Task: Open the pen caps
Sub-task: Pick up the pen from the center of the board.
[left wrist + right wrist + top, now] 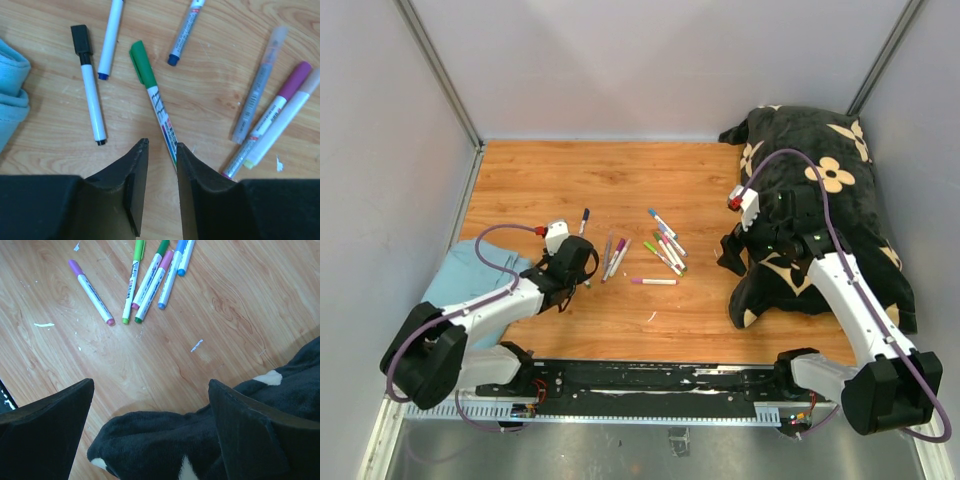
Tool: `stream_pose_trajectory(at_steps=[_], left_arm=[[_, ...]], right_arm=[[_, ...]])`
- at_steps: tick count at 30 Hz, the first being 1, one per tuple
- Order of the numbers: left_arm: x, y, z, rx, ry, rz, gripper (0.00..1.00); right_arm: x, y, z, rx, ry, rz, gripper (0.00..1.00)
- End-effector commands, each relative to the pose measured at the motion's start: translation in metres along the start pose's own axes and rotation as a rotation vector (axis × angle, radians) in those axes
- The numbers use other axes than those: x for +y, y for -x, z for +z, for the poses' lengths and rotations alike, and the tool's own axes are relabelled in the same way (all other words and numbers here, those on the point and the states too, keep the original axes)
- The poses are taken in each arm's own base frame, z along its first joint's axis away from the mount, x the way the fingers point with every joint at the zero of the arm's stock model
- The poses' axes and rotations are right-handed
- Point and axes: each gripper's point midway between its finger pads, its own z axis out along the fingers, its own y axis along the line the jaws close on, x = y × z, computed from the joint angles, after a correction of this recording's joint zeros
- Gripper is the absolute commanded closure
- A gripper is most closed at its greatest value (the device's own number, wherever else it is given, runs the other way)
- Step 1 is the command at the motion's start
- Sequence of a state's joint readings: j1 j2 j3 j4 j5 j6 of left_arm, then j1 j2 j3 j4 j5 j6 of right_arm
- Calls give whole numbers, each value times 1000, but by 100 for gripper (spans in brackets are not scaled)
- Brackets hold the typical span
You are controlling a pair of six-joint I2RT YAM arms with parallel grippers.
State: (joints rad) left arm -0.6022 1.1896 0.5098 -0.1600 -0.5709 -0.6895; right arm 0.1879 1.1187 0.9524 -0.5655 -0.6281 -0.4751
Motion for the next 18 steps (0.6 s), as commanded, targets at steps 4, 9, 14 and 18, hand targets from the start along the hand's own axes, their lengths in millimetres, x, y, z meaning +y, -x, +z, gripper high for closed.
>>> stream_pose_trajectory(at_steps=[4,9,14,18], left_arm=[[-2,23,11,-45,77,-17,61],[0,19,21,-33,111,-6,59],[5,4,29,8,148,0,60],[9,-6,32,38,164,8,63]], right_arm=[[3,5,2,19,-4,-67,2],[2,3,4,36,-11,-77,2],[2,3,3,33,-13,-78,2],[3,3,4,32,-7,-80,2]])
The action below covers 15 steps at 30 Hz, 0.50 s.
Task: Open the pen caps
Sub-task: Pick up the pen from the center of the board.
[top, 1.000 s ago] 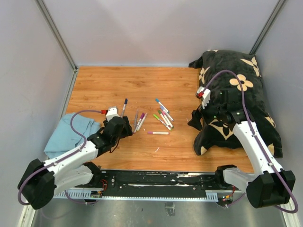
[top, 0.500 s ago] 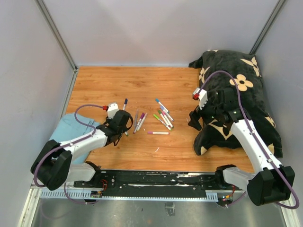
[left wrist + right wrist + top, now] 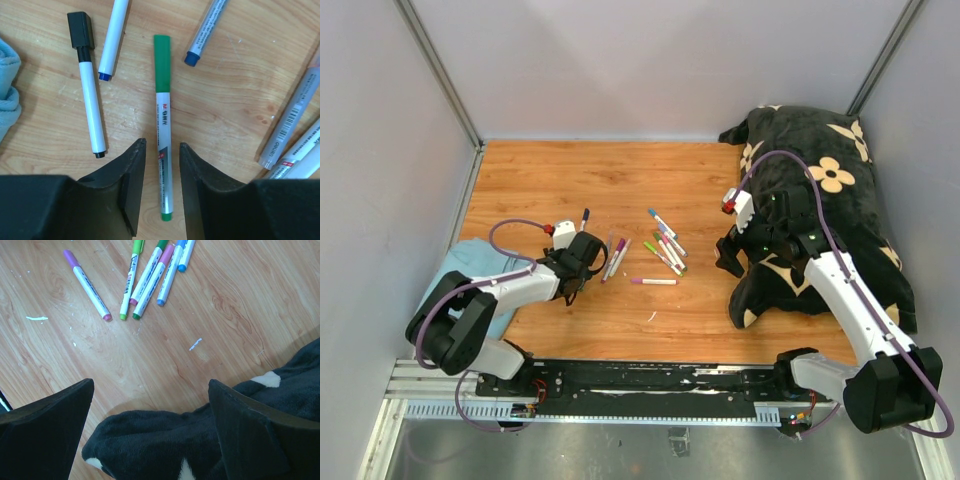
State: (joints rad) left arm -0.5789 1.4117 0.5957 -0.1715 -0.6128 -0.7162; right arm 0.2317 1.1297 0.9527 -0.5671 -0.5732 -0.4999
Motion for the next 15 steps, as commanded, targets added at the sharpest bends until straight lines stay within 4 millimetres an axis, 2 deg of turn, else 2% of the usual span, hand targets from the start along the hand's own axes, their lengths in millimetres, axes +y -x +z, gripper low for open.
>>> stream_pose_trajectory(at_steps=[1,8,10,15], left_arm=[[2,6,4,-18,34,-35,63],[5,-8,7,18,34,-24,67],[8,-12,7,29,43,-14,70],[17,-21,4,48,51,-10,76]], right_arm=[[1,6,-2,-4,1,-35,2],[3,7,-1,-10,14,-32,2],[5,8,-2,-18,21,-28,2],[19,14,1,-54,98,6,2]])
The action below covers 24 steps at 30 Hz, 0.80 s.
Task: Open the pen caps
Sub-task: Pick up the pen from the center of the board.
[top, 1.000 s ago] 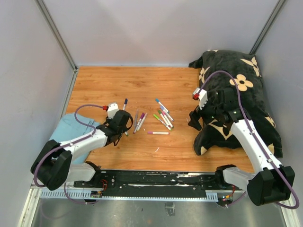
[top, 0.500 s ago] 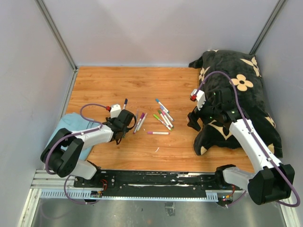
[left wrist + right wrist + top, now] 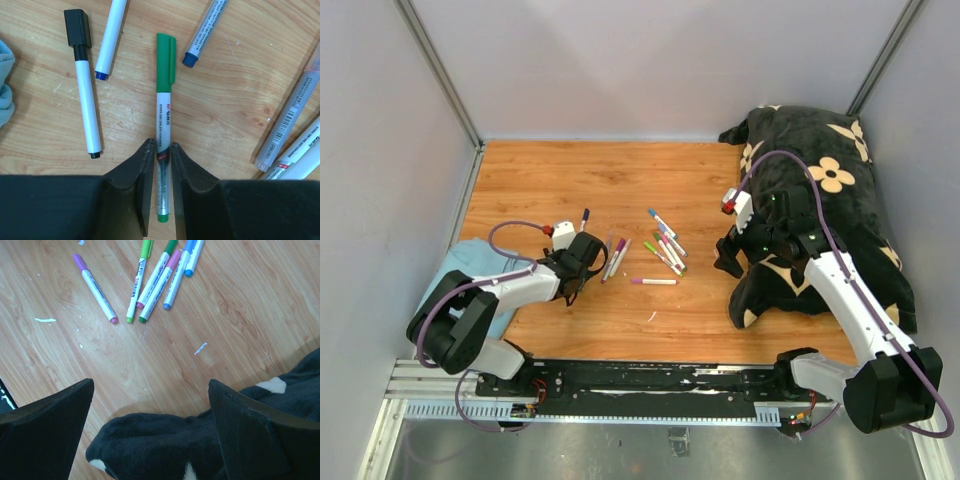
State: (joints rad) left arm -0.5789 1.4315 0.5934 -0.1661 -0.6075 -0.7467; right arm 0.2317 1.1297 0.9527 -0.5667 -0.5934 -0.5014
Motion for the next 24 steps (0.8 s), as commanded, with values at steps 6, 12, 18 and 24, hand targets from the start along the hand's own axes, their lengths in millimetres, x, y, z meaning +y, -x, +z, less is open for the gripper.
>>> stream_pose_trajectory(at_steps=[6,12,18,24], left_arm=[[17,-16,-8,40,-1,7,87],[9,-4,-22,15,-77,-18,97],[-7,5,-42,-12,-231,-61,100],[-45,17,-83,-92,-521,-121,100]], right_arm=[[40,24,7,-115,219,100,2],[55,36,11,-187,314,198,2],[71,44,17,-253,445,285,1],[78,53,22,-300,517,348,1]])
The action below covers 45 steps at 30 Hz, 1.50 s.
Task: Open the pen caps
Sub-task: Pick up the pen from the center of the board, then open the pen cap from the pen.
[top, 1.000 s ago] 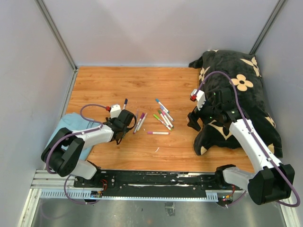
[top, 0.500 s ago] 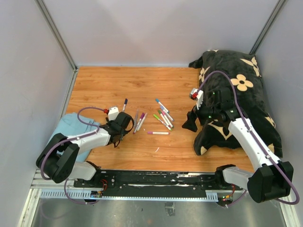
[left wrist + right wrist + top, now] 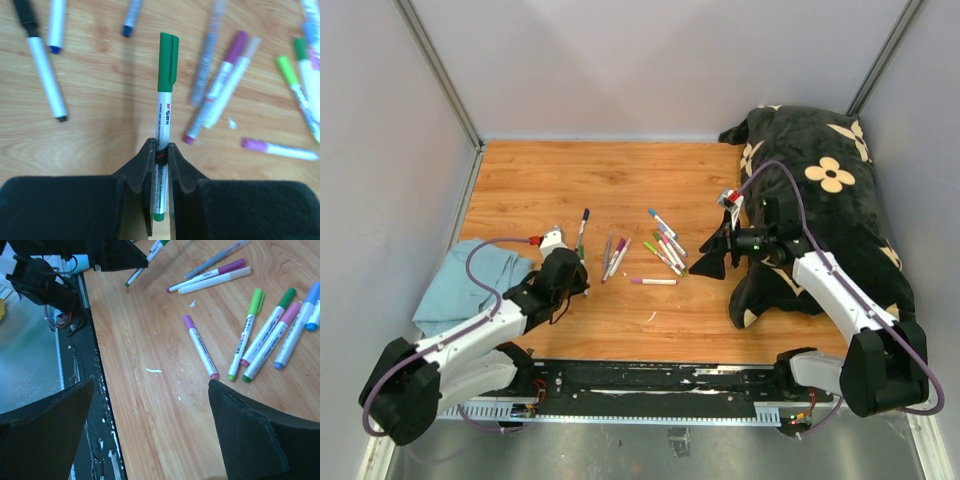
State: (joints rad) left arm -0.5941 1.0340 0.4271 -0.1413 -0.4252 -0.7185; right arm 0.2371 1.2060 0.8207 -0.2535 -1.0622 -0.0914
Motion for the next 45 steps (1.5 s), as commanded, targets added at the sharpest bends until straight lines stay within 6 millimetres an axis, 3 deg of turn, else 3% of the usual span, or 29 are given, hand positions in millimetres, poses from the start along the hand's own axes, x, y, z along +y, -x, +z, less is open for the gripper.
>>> stream_pose_trajectory(at_steps=[1,5,12,16,28,37,45], left_arm=[[-54,11,-25,-69,-298,-37,100],[-92,21,-52,-131,-530,-98,100],[-142,32,-84,-196,-725,-155,100],[-168,34,-92,-200,-784,-178,100],[-193,59,-97,-305,-780,-354,100],[-215,52,-103,-329,-779,-380,100],[-230,45,-105,-329,-798,-369,100]], right_arm=[[17,12,11,-58,105,29,1],[15,6,20,-53,102,40,1],[17,-3,37,-20,96,29,0],[15,-2,47,-91,113,92,1],[38,8,66,-135,193,135,3],[49,14,71,-120,217,171,20],[54,15,73,-100,226,181,51]])
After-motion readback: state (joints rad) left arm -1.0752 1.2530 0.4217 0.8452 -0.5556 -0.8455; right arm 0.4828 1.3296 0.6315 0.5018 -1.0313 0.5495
